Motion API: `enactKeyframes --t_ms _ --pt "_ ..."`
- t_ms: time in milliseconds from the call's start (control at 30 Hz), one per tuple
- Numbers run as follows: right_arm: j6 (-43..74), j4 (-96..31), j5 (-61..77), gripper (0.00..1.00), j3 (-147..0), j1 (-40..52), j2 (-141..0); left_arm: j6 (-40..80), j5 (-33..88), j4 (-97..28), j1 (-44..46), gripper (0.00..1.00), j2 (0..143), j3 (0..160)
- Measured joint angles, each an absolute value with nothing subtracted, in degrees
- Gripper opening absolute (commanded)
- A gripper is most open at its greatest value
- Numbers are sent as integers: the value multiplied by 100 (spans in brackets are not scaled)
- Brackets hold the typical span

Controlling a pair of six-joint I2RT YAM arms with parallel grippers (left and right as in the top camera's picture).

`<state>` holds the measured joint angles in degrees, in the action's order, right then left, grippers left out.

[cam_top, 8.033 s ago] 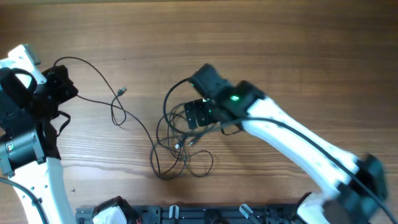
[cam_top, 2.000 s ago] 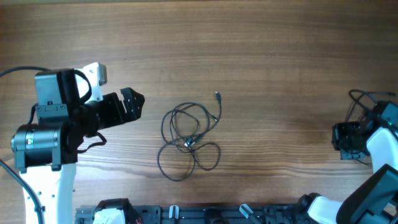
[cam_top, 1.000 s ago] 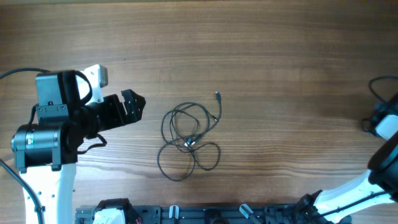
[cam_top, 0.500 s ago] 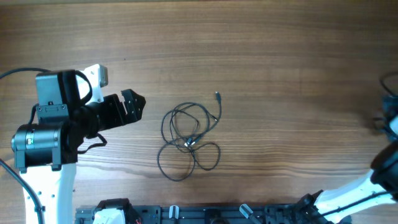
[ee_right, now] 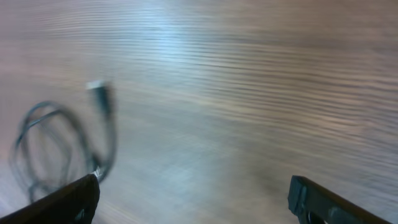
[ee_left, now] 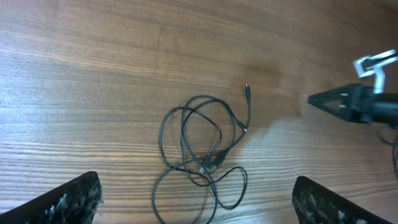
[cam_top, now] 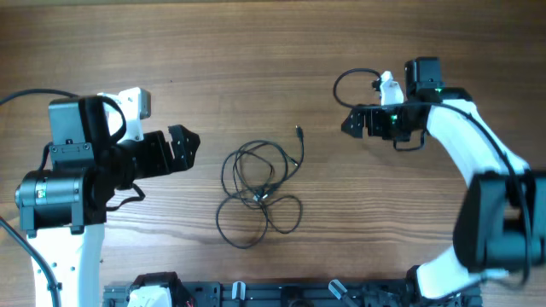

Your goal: Untangle cables

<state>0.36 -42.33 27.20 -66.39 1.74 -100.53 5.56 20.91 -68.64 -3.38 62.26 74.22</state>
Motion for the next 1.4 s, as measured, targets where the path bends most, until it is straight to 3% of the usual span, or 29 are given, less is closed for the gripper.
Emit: enactKeyframes --t_ms 167,433,533,700,800,1000,1100,1167,1400 --pt "-508 -5559 2976 100 -6639 1347 -8250 338 2091 -6862 -338 100 6226 7422" --pt "-395 -5911 3138 100 -6615 2993 -8239 285 2091 -6764 -331 93 6556 7297" --pt "217 -5636 2711 100 -6606 3966 -8232 279 2099 -6801 -220 89 7015 7279" --pt "2453 -4834 670 100 -6571 5837 -7098 248 2222 -6484 810 78 8077 6984" --pt "3153 -5367 -99 100 -6573 5918 -6215 244 2165 -6025 1291 70 8525 6700" --pt "3994 -6657 -1033 99 -6576 5922 -4716 1011 1389 -5030 1566 68 8739 5717" --pt "4182 -6866 -1094 100 -6576 5922 -4611 1494 1308 -4294 1601 63 8753 5122" --pt "4246 -6906 -1100 100 -6576 5922 -4635 1763 1288 -3820 1741 52 8757 4718" --pt "4287 -6941 -1072 100 -6576 5922 -4827 2182 1160 -3339 2329 46 8759 4353"
